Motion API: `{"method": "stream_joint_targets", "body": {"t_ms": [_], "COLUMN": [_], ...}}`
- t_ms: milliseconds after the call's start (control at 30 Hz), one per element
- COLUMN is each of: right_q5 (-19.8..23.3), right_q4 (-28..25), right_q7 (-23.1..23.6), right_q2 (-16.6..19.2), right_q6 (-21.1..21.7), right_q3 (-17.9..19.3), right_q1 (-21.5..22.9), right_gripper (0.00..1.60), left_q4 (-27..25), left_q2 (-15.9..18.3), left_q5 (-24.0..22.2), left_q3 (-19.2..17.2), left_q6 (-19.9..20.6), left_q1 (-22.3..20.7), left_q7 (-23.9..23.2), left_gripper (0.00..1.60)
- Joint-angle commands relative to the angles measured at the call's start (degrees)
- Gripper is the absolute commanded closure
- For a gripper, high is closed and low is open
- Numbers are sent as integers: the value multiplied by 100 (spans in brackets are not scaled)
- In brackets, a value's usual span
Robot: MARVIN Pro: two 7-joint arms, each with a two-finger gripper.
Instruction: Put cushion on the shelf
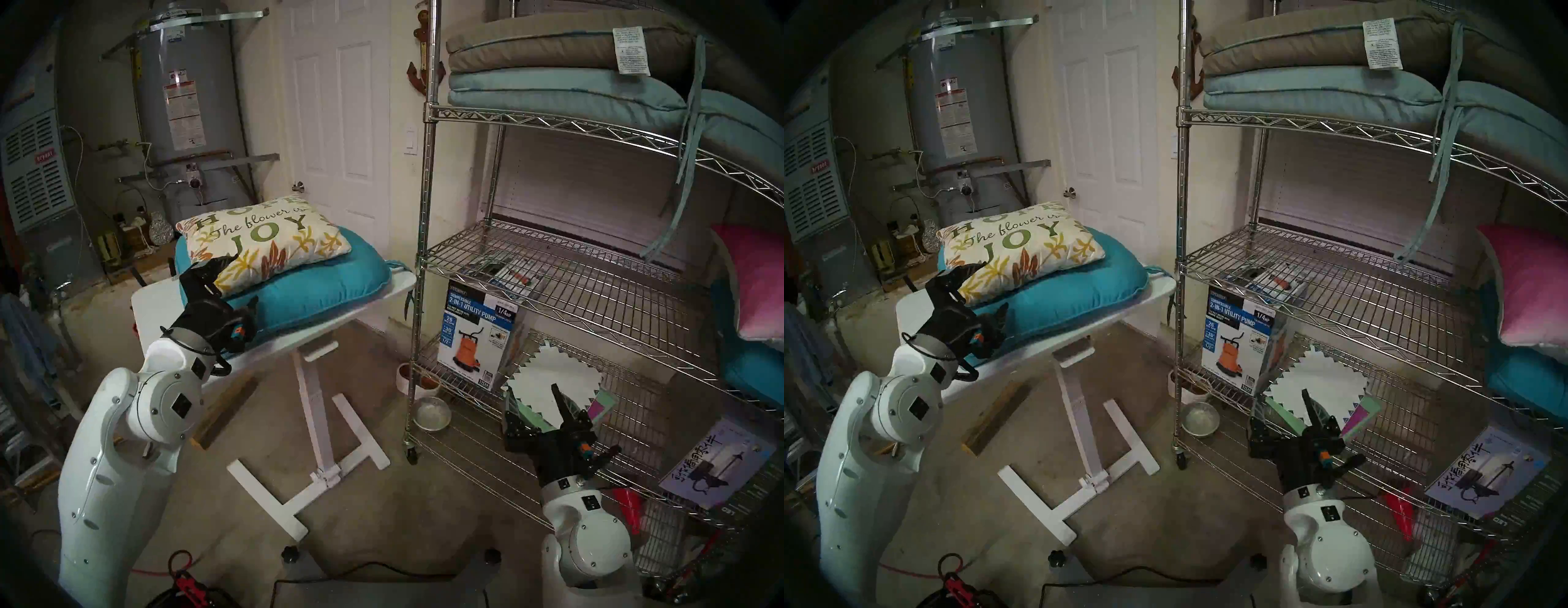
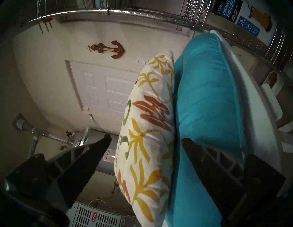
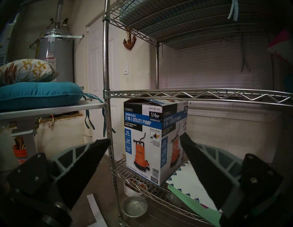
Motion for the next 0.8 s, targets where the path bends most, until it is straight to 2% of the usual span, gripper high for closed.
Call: {"method": "stream_joint_targets", "body": {"t_ms": [0,67,100,767], "right_q5": [9,9,9,9], "right_q4": [-113,-113,-114,-118], "right_q7": [2,2,2,2], "right_q2": [-1,-1,-1,-2], "right_q6": [-22,-22,-22,-20], "right_q3": [-3,-3,-3,-3], "right_q1": [19,19,19,16], "right_gripper": [0,0,0,0], "left_q4": [133,202,309,1113], "left_q2": [221,250,244,372], "left_q5": [61,64,131,205], "left_q3": [76,107,180,497], "left_q6": [14,5,5,-285], "left_q1": [-646,-729,-901,-1703], "left_q7": [-20,-30,-80,-191], "left_gripper": [0,0,0,0]}}
